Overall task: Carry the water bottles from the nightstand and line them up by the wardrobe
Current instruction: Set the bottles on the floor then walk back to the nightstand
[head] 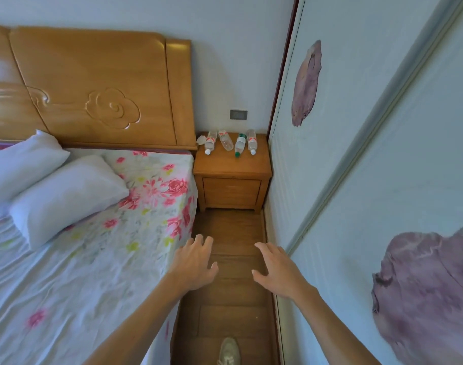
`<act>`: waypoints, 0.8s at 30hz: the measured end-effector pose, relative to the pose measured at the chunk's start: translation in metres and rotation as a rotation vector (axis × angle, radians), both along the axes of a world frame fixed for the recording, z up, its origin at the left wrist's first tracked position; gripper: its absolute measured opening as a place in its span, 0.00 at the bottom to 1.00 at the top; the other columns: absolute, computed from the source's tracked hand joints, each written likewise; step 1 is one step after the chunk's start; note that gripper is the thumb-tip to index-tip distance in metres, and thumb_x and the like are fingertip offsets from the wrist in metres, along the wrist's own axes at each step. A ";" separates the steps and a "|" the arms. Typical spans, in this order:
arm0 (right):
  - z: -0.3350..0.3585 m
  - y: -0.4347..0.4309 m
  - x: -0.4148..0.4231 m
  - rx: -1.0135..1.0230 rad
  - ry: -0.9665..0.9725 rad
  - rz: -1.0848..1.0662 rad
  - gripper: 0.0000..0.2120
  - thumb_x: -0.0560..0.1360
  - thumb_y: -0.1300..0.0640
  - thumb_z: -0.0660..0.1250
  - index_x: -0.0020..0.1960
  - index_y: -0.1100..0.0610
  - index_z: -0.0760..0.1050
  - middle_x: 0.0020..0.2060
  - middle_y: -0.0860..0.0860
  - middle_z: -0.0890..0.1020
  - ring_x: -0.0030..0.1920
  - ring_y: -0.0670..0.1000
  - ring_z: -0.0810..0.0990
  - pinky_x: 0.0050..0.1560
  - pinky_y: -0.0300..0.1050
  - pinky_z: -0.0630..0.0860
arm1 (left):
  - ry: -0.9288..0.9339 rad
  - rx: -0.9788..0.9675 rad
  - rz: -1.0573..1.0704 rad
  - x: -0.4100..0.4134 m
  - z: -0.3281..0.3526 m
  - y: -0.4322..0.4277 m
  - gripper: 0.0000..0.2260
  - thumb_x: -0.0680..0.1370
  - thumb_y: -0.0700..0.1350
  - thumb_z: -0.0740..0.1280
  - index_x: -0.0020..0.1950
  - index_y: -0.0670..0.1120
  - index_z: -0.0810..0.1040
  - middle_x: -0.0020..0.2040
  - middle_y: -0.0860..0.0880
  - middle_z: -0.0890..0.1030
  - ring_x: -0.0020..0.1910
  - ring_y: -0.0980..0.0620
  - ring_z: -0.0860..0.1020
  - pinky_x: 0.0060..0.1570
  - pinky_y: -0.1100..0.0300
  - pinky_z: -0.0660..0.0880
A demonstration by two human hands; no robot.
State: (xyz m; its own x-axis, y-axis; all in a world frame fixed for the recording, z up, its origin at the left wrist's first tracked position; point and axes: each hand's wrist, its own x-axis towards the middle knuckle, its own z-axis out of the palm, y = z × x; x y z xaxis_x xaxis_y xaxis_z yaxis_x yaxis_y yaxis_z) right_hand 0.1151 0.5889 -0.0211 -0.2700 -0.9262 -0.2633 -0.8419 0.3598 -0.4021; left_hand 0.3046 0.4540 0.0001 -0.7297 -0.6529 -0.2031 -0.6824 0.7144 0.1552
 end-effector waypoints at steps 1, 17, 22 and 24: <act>0.000 -0.012 -0.009 0.003 -0.001 0.010 0.32 0.79 0.45 0.63 0.79 0.52 0.55 0.73 0.48 0.66 0.71 0.51 0.66 0.68 0.44 0.70 | 0.002 -0.001 0.009 -0.009 0.001 -0.010 0.26 0.79 0.59 0.59 0.74 0.48 0.62 0.70 0.48 0.70 0.66 0.48 0.72 0.61 0.55 0.75; -0.006 -0.135 -0.080 0.011 -0.015 0.066 0.33 0.79 0.44 0.63 0.79 0.51 0.55 0.74 0.49 0.65 0.71 0.50 0.68 0.65 0.44 0.73 | 0.000 -0.030 0.100 -0.073 0.007 -0.130 0.25 0.78 0.60 0.59 0.70 0.48 0.64 0.67 0.47 0.71 0.60 0.47 0.75 0.55 0.56 0.77; -0.011 -0.172 -0.099 0.023 -0.009 0.034 0.33 0.79 0.43 0.63 0.79 0.50 0.54 0.75 0.48 0.64 0.74 0.51 0.66 0.68 0.45 0.71 | 0.028 -0.022 0.076 -0.095 0.001 -0.176 0.27 0.78 0.60 0.59 0.73 0.48 0.62 0.68 0.47 0.71 0.61 0.49 0.75 0.56 0.57 0.77; -0.012 -0.191 -0.109 0.023 -0.008 0.015 0.33 0.79 0.44 0.63 0.79 0.50 0.54 0.76 0.48 0.63 0.74 0.51 0.65 0.69 0.45 0.70 | 0.031 -0.010 0.056 -0.105 -0.003 -0.198 0.27 0.78 0.59 0.59 0.74 0.48 0.62 0.69 0.47 0.71 0.63 0.48 0.75 0.58 0.56 0.77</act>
